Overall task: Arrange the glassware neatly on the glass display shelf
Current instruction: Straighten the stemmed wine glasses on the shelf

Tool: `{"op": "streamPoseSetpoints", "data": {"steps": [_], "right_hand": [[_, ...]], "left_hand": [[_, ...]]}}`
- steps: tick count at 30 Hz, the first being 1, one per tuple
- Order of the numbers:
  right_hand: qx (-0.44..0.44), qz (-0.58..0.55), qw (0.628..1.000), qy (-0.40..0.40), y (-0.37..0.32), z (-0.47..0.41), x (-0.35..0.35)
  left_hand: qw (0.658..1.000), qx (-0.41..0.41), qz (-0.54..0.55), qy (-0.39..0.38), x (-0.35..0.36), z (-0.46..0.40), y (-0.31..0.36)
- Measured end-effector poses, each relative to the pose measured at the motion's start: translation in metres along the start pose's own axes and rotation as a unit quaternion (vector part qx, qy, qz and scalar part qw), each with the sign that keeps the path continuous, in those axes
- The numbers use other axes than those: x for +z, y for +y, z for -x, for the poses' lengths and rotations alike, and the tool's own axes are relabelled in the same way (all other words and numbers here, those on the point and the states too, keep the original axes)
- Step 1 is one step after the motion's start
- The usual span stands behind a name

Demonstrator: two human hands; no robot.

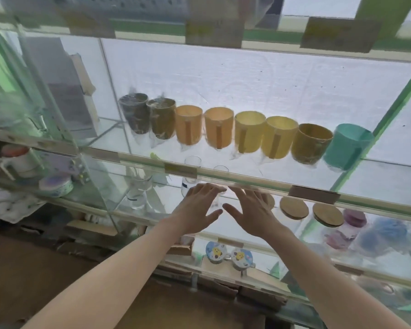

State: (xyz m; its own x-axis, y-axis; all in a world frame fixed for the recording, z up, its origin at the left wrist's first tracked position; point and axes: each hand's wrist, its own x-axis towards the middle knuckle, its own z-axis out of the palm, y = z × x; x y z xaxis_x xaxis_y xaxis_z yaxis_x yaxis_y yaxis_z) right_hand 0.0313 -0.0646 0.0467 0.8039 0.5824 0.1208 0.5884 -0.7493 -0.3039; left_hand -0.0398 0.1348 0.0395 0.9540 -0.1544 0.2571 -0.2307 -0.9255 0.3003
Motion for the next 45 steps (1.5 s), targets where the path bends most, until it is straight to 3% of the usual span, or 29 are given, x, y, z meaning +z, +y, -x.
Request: {"op": "streamPoseSetpoints", "data": {"steps": [10, 16, 22, 28, 32, 37, 41, 45], "right_hand": [[0.071, 0.023, 0.997, 0.019, -0.061, -0.032, 0.033], [0.098, 0.045, 0.994, 0.007, -0.048, -0.043, 0.027], [0.063, 0.028, 0.997, 0.023, -0.023, -0.064, 0.026], [0.050, 0.052, 0.996, 0.049, -0.004, -0.082, 0.039], [0.039, 0.066, 0.995, 0.071, 0.000, -0.095, 0.038], [0.010, 0.033, 0.999, 0.031, 0.001, -0.107, 0.043], [0.017, -0.022, 1.000, -0.013, 0.005, -0.116, 0.046], [0.030, -0.056, 0.998, -0.019, 0.007, -0.119, 0.046]], "left_hand": [[1.000, 0.004, 0.000, -0.031, -0.020, 0.013, -0.098], [0.997, -0.016, 0.000, -0.072, -0.027, -0.013, -0.112], [0.990, -0.038, -0.041, -0.127, -0.025, -0.024, -0.120], [0.992, -0.030, -0.047, -0.110, -0.014, -0.031, -0.134], [0.995, 0.048, -0.050, -0.067, -0.016, -0.044, -0.150], [0.993, 0.076, -0.063, -0.058, -0.013, -0.047, -0.164], [0.995, 0.098, 0.016, -0.032, -0.012, -0.048, -0.162], [0.995, 0.007, 0.030, -0.095, -0.007, -0.047, -0.164]]}}
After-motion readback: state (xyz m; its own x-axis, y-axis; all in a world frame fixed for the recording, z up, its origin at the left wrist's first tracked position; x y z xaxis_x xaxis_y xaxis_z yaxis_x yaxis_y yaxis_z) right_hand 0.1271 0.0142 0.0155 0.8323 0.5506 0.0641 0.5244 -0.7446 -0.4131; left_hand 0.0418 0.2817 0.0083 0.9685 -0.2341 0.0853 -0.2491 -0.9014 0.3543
